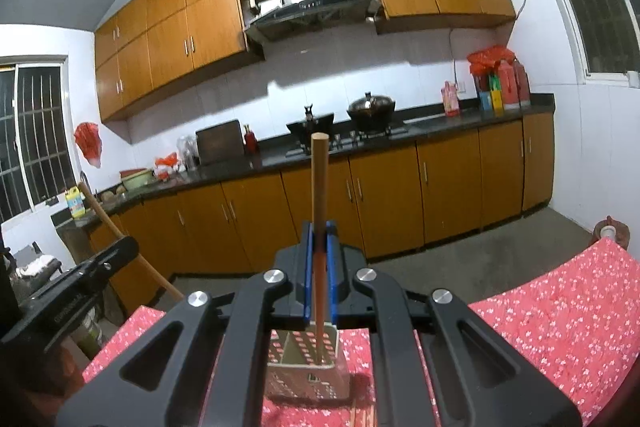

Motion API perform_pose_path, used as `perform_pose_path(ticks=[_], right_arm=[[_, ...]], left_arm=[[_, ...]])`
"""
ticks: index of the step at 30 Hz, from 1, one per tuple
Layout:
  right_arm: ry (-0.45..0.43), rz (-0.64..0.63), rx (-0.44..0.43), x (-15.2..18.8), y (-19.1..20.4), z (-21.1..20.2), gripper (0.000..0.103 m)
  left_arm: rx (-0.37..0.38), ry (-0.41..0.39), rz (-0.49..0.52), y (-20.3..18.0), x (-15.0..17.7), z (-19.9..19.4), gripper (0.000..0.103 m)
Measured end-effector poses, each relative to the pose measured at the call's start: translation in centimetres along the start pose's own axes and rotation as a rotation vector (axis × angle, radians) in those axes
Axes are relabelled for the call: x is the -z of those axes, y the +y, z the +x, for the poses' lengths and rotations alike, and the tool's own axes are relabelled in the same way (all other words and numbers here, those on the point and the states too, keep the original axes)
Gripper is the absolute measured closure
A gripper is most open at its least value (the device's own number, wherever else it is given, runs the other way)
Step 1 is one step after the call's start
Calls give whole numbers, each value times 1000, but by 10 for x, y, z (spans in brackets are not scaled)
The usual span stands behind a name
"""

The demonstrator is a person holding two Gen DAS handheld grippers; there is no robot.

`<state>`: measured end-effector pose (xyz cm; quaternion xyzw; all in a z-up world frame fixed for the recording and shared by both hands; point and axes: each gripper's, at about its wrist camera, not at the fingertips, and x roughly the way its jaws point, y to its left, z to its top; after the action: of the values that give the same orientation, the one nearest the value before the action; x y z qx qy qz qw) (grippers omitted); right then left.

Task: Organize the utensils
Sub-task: 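Lift the held chopstick with the right gripper over the holder while the left gripper carries its own, then open the left gripper over the beige holder while the right gripper releases its chopstick into it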

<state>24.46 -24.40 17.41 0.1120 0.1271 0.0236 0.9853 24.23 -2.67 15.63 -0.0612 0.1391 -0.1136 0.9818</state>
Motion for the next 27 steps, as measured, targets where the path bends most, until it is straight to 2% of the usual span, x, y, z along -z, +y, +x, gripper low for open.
perform_pose_path(ticks=[6,8,10,12,19,24,27], right_arm=[[45,-6,-8,14,1,8,93],[44,-6,-10,14,1,6,86],[34,-1,-11,12,-1,0,80],[26,-3,-12,9,-1,-6,80],[-3,27,18,4,-22,-49,74],[58,71,86,32,-55,-70,72],[147,86,144,66,-74,-72,72]], left_arm=[[0,68,-12,4,15,11,95],[3,67,-11,5,15,9,94],[-2,60,-12,7,14,5,83],[-9,44,-16,9,11,-1,74],[-17,-3,-50,22,3,-35,71],[-37,-4,-90,44,17,-62,67],[-80,43,-111,62,38,-71,67]])
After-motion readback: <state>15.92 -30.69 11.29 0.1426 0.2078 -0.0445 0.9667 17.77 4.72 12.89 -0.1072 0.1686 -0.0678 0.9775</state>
